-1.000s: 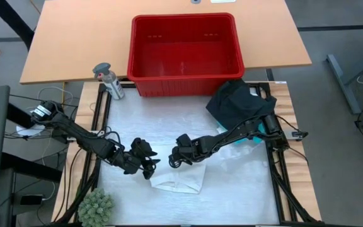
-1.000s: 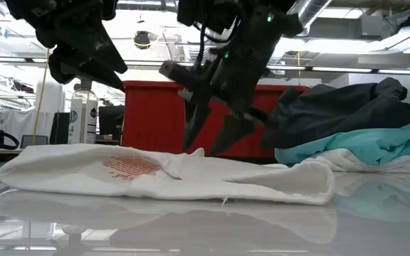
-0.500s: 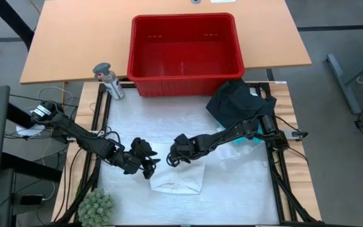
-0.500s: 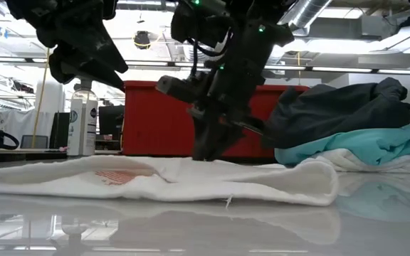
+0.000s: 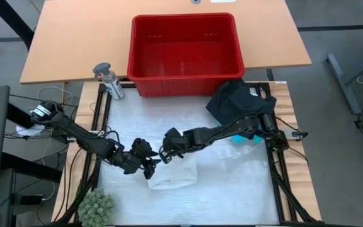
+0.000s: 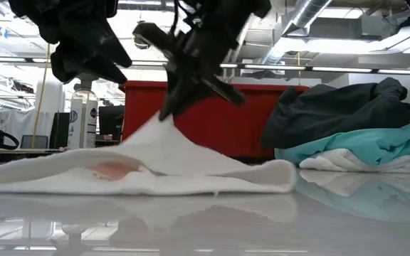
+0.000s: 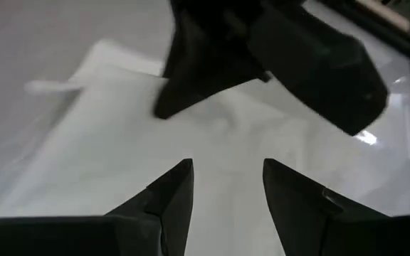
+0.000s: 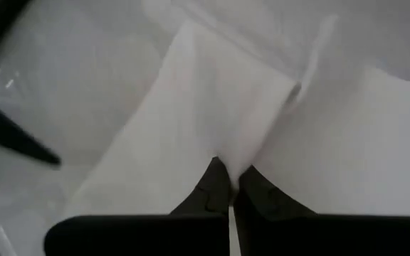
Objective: Fold Laundry from Bin
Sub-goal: Fold the white underwear
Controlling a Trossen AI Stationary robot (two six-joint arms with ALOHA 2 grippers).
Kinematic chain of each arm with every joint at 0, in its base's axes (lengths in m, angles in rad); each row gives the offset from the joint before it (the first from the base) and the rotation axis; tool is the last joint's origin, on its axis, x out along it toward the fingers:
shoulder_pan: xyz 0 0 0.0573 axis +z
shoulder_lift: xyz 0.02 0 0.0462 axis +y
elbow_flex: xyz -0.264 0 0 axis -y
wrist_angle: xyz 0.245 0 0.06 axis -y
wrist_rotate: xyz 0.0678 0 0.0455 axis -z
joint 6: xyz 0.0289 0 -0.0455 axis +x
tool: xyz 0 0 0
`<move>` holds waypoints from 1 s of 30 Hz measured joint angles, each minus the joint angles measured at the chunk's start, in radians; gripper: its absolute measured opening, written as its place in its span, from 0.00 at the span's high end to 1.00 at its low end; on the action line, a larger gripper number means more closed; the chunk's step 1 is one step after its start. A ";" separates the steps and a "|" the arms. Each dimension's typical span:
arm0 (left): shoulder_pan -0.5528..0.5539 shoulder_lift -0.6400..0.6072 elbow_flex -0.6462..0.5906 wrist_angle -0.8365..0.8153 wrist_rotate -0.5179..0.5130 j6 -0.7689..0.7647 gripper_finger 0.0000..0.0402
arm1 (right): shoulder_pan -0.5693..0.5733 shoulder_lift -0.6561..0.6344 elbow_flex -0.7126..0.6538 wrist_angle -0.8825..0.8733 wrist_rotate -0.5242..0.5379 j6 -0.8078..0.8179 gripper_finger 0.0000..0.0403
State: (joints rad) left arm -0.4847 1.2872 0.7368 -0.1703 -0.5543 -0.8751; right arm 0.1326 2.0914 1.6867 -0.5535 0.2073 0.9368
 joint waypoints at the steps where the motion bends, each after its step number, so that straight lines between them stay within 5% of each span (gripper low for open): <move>1: 0.000 -0.008 0.000 0.004 0.000 -0.001 0.61 | -0.005 0.000 0.018 -0.008 0.000 -0.005 0.94; 11: -0.012 -0.114 0.001 -0.006 -0.058 0.030 0.61 | -0.041 -0.001 0.178 -0.026 0.002 -0.082 0.94; 19: -0.049 -0.130 0.001 -0.179 -0.152 -0.033 0.64 | -0.068 -0.001 0.224 -0.025 0.003 -0.108 0.94; 24: -0.049 -0.130 0.001 -0.188 -0.008 0.441 0.66 | -0.078 -0.001 0.224 -0.023 -0.039 -0.111 0.94; 30: -0.046 -0.070 0.001 -0.242 -0.150 0.848 0.66 | -0.084 -0.001 0.225 -0.010 -0.074 -0.114 0.94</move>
State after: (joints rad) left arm -0.5306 1.2171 0.7376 -0.4121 -0.7045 -0.0276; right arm 0.0482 2.0903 1.9114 -0.5632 0.1333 0.8227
